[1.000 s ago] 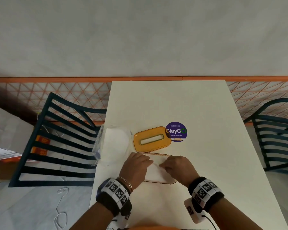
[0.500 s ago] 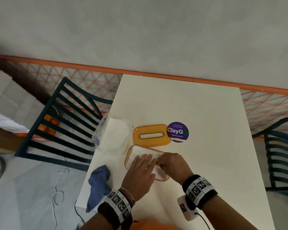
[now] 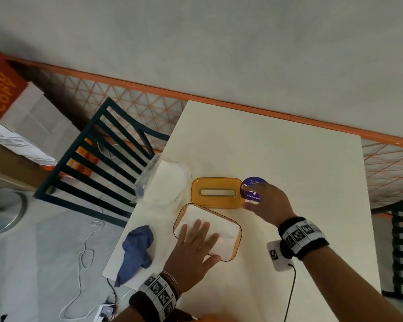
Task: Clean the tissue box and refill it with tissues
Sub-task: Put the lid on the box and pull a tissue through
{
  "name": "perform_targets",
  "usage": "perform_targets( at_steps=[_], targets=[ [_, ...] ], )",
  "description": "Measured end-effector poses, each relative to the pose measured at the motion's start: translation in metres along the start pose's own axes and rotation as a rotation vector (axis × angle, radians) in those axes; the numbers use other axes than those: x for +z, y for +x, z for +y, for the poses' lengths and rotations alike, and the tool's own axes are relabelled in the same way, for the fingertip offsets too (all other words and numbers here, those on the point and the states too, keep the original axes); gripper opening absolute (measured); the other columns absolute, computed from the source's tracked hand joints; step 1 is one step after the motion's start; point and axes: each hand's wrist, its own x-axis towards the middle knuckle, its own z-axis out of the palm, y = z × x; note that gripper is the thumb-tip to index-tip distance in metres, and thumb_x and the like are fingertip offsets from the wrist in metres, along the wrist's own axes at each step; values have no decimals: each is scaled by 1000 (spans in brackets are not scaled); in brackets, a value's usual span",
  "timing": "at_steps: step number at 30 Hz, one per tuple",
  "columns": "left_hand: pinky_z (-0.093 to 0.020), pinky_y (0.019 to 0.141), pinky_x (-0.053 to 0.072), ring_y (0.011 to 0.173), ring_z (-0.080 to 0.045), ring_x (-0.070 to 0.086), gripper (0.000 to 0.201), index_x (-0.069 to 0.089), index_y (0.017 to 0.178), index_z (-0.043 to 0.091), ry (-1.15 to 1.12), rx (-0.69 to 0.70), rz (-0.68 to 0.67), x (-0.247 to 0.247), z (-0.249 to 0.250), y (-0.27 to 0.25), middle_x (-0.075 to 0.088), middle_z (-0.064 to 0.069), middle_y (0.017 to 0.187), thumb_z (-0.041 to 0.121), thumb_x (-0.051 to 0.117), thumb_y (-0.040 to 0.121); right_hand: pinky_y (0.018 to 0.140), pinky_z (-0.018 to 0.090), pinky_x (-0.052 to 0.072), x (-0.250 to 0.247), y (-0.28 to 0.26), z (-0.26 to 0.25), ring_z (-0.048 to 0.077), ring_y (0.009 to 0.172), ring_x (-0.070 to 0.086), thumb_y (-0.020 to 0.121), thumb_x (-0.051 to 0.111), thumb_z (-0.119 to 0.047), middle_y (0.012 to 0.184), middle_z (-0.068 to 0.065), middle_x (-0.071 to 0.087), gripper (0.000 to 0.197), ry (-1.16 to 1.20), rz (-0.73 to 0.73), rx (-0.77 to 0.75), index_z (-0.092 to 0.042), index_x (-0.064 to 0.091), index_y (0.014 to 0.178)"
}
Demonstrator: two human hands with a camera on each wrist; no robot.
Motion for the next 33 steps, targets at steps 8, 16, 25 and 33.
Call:
perform_targets(
  at_steps=[8, 16, 25, 33],
  targets=[
    [-61, 106, 48, 146, -36, 44, 72, 50, 150, 26, 34, 15, -31, 1, -4, 0, 43, -12, 160, 69, 54, 92, 120, 49, 32, 51, 54, 5, 34, 151, 25, 63, 84, -60, 166, 1, 21, 119, -70, -308, -76, -29, 20, 157],
    [-57, 104, 52, 141, -34, 51, 76, 53, 146, 26, 93, 11, -89, -10, -3, 3, 51, -11, 155, 52, 80, 80, 125, 49, 22, 71, 80, 5, 26, 156, 7, 59, 81, -68, 170, 2, 3, 139, -73, -267, -177, -25, -4, 160],
    [-58, 105, 51, 142, -34, 50, 76, 50, 147, 26, 81, 35, -90, -14, -5, 4, 51, -11, 155, 47, 80, 81, 111, 44, 43, 57, 69, -5, 32, 134, 38, 42, 81, -72, 143, 9, 40, 136, -227, -293, -60, -13, 26, 151],
    [-60, 107, 48, 145, -36, 46, 71, 50, 149, 24, 53, 53, -59, -8, -9, 2, 47, -12, 158, 48, 75, 86, 92, 35, 56, -6, -27, 2, 14, 114, 57, 34, 87, -72, 126, -13, 51, 114, 304, -232, 120, -40, 45, 135]
  ],
)
